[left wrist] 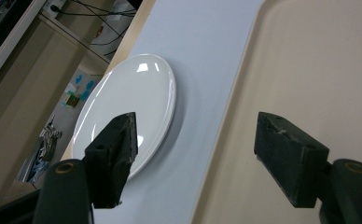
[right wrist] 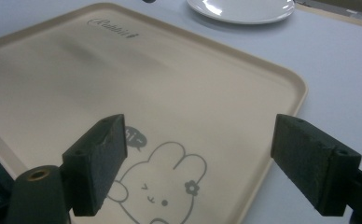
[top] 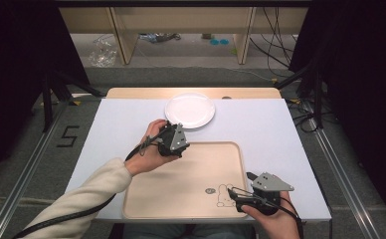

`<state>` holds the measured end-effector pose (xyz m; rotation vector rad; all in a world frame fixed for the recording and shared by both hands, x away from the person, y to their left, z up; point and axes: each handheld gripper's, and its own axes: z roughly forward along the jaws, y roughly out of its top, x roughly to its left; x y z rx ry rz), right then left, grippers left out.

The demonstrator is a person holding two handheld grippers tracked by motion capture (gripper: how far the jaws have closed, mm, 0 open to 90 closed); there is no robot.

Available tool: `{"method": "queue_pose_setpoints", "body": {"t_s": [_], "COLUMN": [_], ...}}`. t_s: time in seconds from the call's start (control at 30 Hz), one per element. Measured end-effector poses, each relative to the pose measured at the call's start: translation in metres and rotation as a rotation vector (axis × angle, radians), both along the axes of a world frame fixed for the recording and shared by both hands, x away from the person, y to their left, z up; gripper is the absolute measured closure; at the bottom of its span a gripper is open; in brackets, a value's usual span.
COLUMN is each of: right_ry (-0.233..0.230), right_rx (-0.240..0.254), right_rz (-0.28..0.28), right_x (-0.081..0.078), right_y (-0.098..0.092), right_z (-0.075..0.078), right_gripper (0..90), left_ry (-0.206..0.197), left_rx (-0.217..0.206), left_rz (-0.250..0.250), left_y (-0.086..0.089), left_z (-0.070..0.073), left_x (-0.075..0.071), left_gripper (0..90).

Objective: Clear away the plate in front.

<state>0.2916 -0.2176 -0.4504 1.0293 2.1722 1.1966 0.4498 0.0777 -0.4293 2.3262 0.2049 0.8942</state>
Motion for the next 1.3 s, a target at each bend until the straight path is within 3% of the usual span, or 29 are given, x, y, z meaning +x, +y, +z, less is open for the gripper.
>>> {"method": "queue_pose_setpoints", "body": {"t_s": [0.23, 0.43, 0.6, 0.9, 1.03, 1.07, 1.1, 1.13, 1.3], "right_ry": [0.0, 0.002, 0.016, 0.019, 0.009, 0.013, 0.013, 0.014, 0.012], "right_rx": [0.003, 0.005, 0.002, 0.005, 0.01, 0.012, 0.012, 0.013, 0.003], "right_rz": [-0.001, -0.002, -0.005, -0.004, -0.003, -0.004, -0.004, -0.004, -0.005], "right_x": [0.0, 0.0, 0.0, 0.0, 0.001, 0.0, 0.0, 0.0, 0.0], "right_y": [-0.001, -0.001, -0.001, -0.001, -0.001, -0.001, -0.001, -0.001, -0.001], "right_z": [0.0, 0.0, 0.0, 0.0, -0.001, -0.001, -0.001, -0.001, 0.0], "right_gripper": [19.5, 19.4, 19.5, 19.6, 19.6, 19.6, 19.6, 19.6, 19.5], "left_ry": [-0.012, 0.001, -0.018, -0.007, -0.005, 0.002, 0.002, -0.005, -0.008], "left_rx": [0.031, 0.045, 0.075, 0.097, 0.105, 0.073, 0.073, 0.137, 0.165], "left_rz": [0.008, 0.022, 0.037, 0.047, 0.058, 0.06, 0.06, 0.056, 0.068], "left_y": [-0.008, -0.011, -0.013, -0.016, -0.017, -0.02, -0.02, -0.019, -0.023], "left_z": [-0.001, -0.006, -0.006, -0.011, -0.012, -0.015, -0.015, -0.012, -0.013], "left_x": [0.013, 0.027, 0.036, 0.05, 0.055, 0.058, 0.058, 0.06, 0.069], "left_gripper": [30.2, 29.7, 29.8, 30.6, 30.9, 31.0, 31.1, 31.1, 31.8]}}
